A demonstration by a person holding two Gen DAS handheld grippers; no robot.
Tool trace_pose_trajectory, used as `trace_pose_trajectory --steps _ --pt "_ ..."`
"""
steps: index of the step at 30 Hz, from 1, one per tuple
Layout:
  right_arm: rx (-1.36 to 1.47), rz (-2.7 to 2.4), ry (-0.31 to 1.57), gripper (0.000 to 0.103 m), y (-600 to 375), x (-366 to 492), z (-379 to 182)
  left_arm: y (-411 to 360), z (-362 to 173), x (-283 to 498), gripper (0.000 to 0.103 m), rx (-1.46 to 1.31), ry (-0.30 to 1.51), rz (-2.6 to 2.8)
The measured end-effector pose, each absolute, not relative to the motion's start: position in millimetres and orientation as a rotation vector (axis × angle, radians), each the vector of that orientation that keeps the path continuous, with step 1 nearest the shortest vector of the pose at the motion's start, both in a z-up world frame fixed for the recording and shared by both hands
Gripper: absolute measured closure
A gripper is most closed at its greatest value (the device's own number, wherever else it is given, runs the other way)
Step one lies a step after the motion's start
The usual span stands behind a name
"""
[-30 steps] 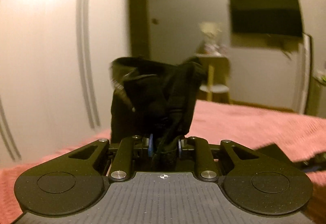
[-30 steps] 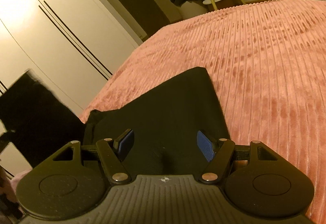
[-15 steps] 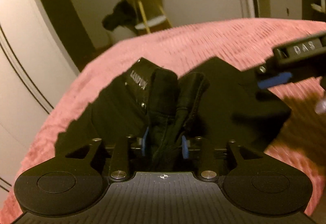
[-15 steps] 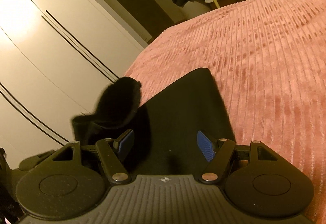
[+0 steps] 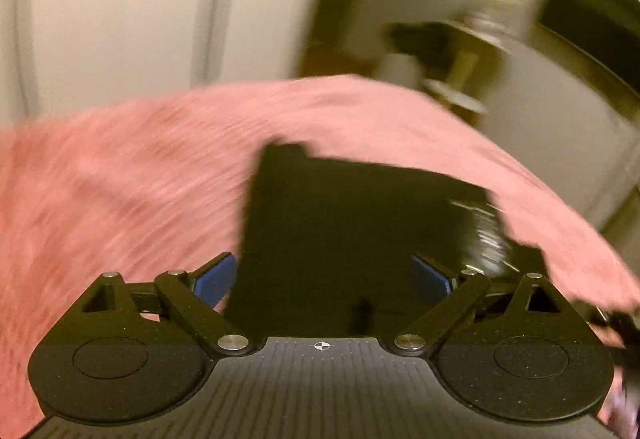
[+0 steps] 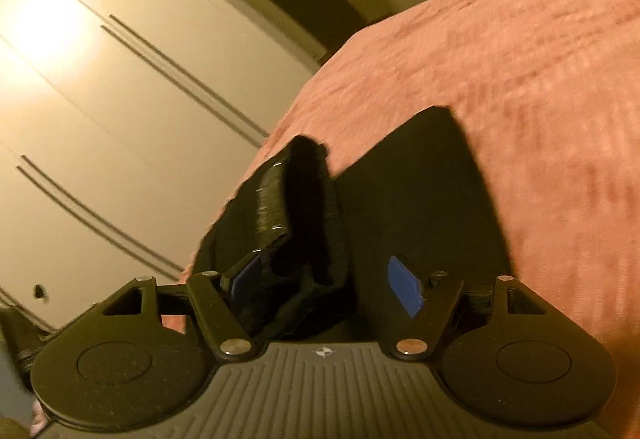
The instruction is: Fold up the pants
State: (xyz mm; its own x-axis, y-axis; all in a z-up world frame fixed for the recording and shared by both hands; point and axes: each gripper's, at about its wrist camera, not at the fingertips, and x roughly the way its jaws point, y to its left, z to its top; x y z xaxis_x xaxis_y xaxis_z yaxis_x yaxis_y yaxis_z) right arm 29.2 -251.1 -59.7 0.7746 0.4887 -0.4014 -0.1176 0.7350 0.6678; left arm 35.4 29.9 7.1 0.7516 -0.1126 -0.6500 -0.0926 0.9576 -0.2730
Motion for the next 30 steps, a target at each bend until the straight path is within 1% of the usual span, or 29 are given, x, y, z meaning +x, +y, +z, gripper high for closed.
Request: trace_pose_trajectory --steps 1,3,5,7,9,13,14,15,16,17,19,21,22,23,25,26,27,29,30 --pt "0.671 0.37 0.606 0.032 -249 33 -59 42 3 36 0.006 -0.316 0.736 0.038" --pt "0.686 0.396 0.625 0.03 -246 44 -59 49 -6 40 0.006 -0.253 0.768 0.122" --pt "0.728 0.418 0.661 0.023 -244 57 -65 60 -16 43 0.006 -0.278 0.837 0.11" --pt "0.782 0.439 0.729 0.023 -241 73 -77 65 -29 54 0.005 -0.36 0.911 0.058" --pt "0.801 0.446 0.792 0.023 -234 88 -89 76 -38 59 0.004 -0.449 0.947 0.052" --pt "0.775 0.478 0.791 0.022 -220 103 -90 89 -53 62 0.002 -0.576 0.971 0.035" --pt "0.783 0.477 0.789 0.026 -219 107 -91 90 -54 62 0.002 -0.593 0.977 0.033" --pt "0.787 0.478 0.783 0.034 -218 108 -92 91 -55 61 0.001 -0.605 0.981 0.032" --pt "0.778 0.47 0.785 0.052 -216 112 -94 91 -55 64 0.001 -0.61 0.983 0.033" --pt "0.776 0.458 0.793 0.058 -214 115 -96 92 -54 60 0.001 -0.611 0.982 0.034" --pt "0.79 0.466 0.796 0.06 -216 116 -99 90 -55 61 0.001 -0.606 0.987 0.035" --pt "0.819 0.473 0.806 0.055 -218 118 -100 89 -58 62 0.001 -0.609 0.991 0.037" --pt "0.832 0.481 0.813 0.05 -219 119 -101 89 -59 63 0.001 -0.613 0.993 0.037" --pt "0.837 0.491 0.818 0.042 -217 121 -100 89 -59 63 0.001 -0.618 0.993 0.036" --pt "0.837 0.512 0.818 0.032 -212 124 -98 90 -60 64 0.001 -0.626 0.993 0.034" --pt "0.823 0.505 0.819 0.032 -209 124 -96 90 -60 63 0.001 -0.629 0.992 0.034" --pt "0.799 0.483 0.822 0.034 -203 124 -93 90 -61 63 0.001 -0.633 0.991 0.034" --pt "0.725 0.42 0.817 0.067 -193 119 -85 91 -60 61 0.001 -0.639 0.99 0.034" --pt "0.676 0.409 0.804 0.07 -188 113 -80 91 -61 60 0.001 -0.644 0.992 0.032"
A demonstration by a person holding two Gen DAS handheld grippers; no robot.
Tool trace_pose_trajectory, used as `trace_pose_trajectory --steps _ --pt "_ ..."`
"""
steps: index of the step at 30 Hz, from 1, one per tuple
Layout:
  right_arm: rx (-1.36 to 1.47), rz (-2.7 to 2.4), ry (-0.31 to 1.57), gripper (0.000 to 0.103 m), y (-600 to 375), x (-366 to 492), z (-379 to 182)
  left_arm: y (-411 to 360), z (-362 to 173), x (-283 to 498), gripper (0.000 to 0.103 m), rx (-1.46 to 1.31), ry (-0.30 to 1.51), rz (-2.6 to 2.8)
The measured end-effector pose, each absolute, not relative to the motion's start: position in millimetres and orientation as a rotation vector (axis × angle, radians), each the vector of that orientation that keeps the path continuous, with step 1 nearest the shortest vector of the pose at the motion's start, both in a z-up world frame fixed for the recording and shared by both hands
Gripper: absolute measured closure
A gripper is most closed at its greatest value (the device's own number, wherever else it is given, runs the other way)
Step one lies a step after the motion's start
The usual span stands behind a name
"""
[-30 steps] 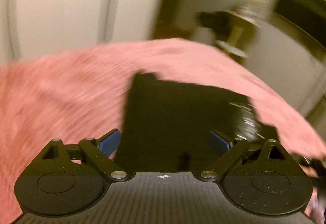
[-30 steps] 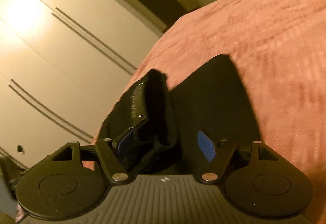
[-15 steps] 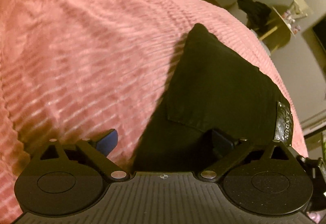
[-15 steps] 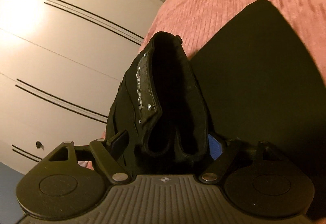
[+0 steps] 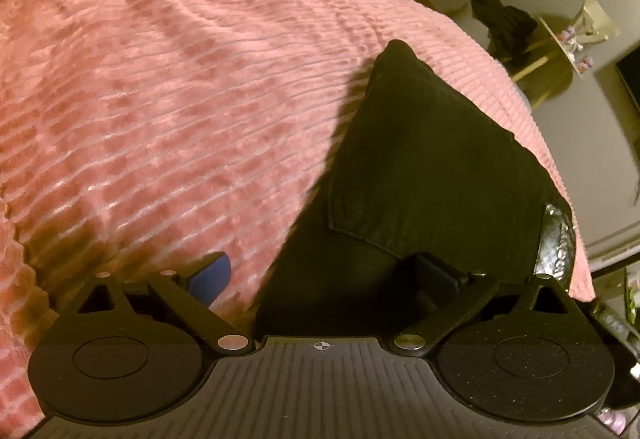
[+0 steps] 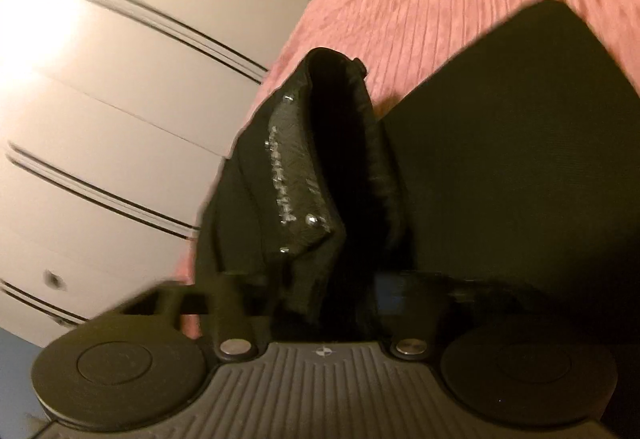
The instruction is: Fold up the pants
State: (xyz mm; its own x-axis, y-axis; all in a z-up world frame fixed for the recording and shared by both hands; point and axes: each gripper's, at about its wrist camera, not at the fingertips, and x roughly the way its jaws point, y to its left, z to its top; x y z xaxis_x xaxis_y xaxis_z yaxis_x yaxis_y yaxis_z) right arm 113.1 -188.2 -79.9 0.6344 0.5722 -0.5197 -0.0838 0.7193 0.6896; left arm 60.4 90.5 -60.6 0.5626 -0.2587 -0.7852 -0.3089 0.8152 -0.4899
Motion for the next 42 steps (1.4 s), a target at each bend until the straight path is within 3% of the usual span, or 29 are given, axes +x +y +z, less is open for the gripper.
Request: trace_pose_trajectory --steps 5,12,15,18,20,23,25,26,28,31,33,38,42 --pt "0.559 0.41 0.648 0.083 -173 84 -34 89 -51 52 0.002 -0.641 0.956 0.037" --pt "0.54 0.386 0.446 0.084 -208 32 9 66 -31 45 0.002 -0.507 0.928 -0.047" --pt "0.499 0.287 0.465 0.083 -226 26 -6 52 -33 53 0.002 -0.433 0.971 -0.071" --pt "0.502 0.144 0.601 0.073 -247 31 -43 38 -39 63 0.002 -0.356 1.038 -0.111" --pt "0.58 0.113 0.692 0.054 -257 40 -62 30 -42 66 0.002 -0.31 1.063 -0.123" --pt "0.671 0.155 0.728 0.039 -262 42 -66 27 -43 68 0.002 -0.295 1.073 -0.123" --pt "0.678 0.186 0.733 0.036 -260 49 -69 28 -45 69 0.002 -0.302 1.078 -0.124" --pt "0.669 0.183 0.731 0.041 -258 48 -70 29 -46 69 0.002 -0.306 1.081 -0.123" --pt "0.623 0.166 0.719 0.065 -249 46 -69 30 -47 70 0.002 -0.31 1.085 -0.125" --pt "0.449 0.142 0.632 0.075 -226 38 -51 31 -44 67 0.004 -0.306 1.062 -0.103" --pt "0.303 0.119 0.569 0.078 -204 30 -34 32 -38 62 0.004 -0.293 1.02 -0.074" --pt "0.248 0.08 0.467 0.084 -200 21 -12 30 -25 55 0.004 -0.262 0.944 -0.032" --pt "0.243 0.028 0.523 0.083 -214 26 -27 18 -26 62 0.004 -0.199 0.965 -0.055"
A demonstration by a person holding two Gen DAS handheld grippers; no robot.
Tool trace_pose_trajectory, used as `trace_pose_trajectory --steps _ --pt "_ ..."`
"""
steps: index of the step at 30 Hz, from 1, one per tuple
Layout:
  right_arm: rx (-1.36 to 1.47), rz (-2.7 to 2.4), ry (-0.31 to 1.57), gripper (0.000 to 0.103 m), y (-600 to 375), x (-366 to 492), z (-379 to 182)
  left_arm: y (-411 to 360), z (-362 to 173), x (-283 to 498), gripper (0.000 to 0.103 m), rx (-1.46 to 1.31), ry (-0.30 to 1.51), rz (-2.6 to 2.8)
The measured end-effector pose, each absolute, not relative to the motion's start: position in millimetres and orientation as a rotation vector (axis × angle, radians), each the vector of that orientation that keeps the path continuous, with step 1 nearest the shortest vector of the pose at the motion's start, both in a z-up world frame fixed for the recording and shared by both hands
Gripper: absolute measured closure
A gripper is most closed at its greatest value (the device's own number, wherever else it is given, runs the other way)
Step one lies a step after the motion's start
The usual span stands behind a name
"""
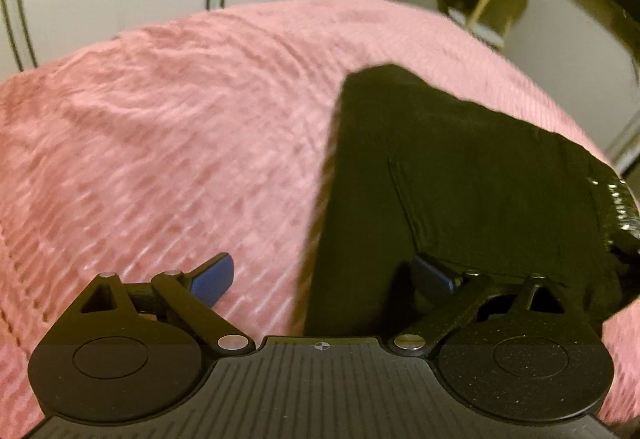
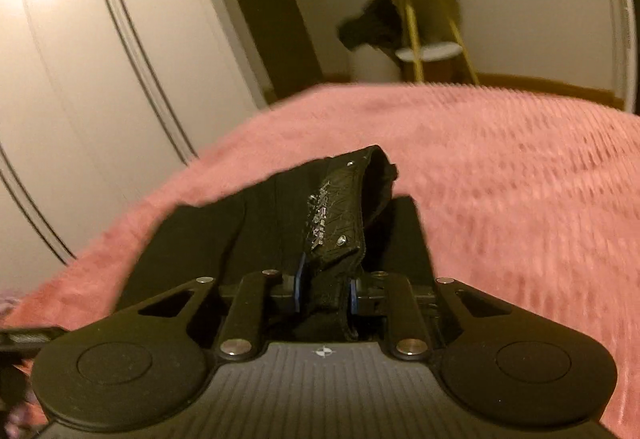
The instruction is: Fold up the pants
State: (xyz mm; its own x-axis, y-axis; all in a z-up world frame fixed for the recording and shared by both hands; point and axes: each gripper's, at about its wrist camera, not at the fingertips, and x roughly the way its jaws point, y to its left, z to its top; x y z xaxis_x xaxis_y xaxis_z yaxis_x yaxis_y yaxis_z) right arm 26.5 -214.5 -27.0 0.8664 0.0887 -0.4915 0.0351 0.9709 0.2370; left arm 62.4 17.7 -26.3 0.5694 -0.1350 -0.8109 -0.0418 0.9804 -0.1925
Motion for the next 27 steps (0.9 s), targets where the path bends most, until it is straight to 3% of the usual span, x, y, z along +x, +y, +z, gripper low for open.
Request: trace_pose_trajectory --steps 3,4,5,10,13,18,20,27 --pt "0.229 -0.007 0.605 0.078 -217 40 -47 10 -34 72 0.004 -0.154 1.033 -0.094" --pt "0.27 -0.012 0.608 0.065 -223 39 -44 10 -36 74 0.004 -0.159 1.046 -0.106" --pt "0.297 -0.028 0.61 0.06 -229 37 -41 13 -37 75 0.003 -0.171 1.052 -0.104" --pt "0.403 -0.001 0.496 0.061 -244 9 -15 10 -22 62 0.004 -0.174 0.935 -0.046" --pt "0.361 0.094 0.477 0.076 -229 -2 -7 -2 -11 65 0.004 -0.214 0.891 -0.096" --pt "0.245 0.113 0.619 0.087 -207 14 -34 -37 -21 79 0.003 -0.165 0.964 -0.152" --pt "0.229 0.088 0.683 0.103 -210 24 -51 -52 -26 82 0.003 -0.06 0.999 -0.145" --pt "0.157 0.08 0.696 0.103 -204 33 -52 -62 -37 86 0.0 0.033 1.039 -0.141"
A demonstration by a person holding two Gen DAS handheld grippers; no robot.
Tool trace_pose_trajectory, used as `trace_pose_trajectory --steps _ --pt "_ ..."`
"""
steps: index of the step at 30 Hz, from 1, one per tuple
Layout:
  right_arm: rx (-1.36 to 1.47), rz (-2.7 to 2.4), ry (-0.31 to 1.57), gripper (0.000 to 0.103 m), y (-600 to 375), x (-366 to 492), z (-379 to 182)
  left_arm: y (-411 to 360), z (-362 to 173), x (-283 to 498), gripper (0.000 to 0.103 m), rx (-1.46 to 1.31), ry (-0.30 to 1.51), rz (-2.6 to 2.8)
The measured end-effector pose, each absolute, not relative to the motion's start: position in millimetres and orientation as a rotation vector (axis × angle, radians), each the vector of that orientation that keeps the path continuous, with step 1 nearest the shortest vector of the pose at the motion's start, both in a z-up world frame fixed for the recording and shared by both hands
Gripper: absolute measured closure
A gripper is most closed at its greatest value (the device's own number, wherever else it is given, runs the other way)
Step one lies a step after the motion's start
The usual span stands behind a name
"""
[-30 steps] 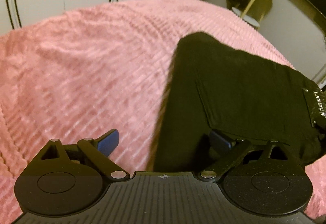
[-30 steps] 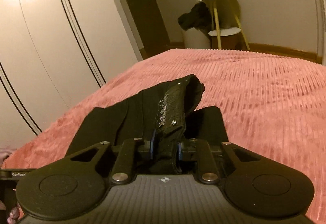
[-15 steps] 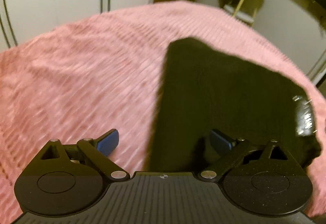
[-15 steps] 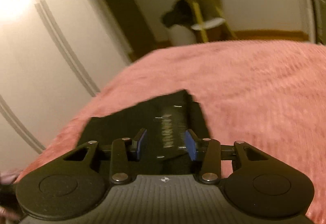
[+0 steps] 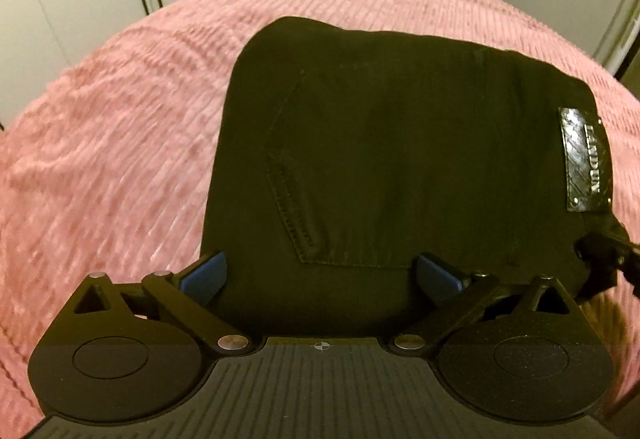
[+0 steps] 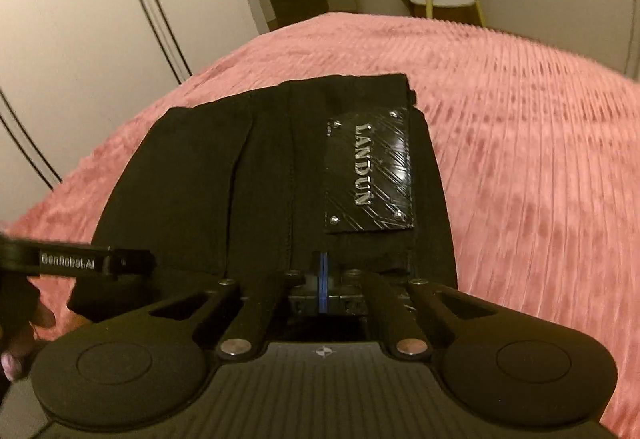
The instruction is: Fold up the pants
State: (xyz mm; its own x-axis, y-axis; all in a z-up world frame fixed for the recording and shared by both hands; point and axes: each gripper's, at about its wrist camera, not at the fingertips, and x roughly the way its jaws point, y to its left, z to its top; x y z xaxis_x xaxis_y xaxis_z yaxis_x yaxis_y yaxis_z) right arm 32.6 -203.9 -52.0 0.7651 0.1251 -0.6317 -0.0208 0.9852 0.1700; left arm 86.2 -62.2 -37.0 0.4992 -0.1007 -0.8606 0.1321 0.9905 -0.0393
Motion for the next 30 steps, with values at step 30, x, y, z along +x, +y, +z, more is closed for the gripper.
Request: trace_pose_trajectory --steps 30 --pt "-0.161 -0.019 0.644 0.103 -178 140 -51 -65 -43 194 0.0 -0.071 0.833 0.017"
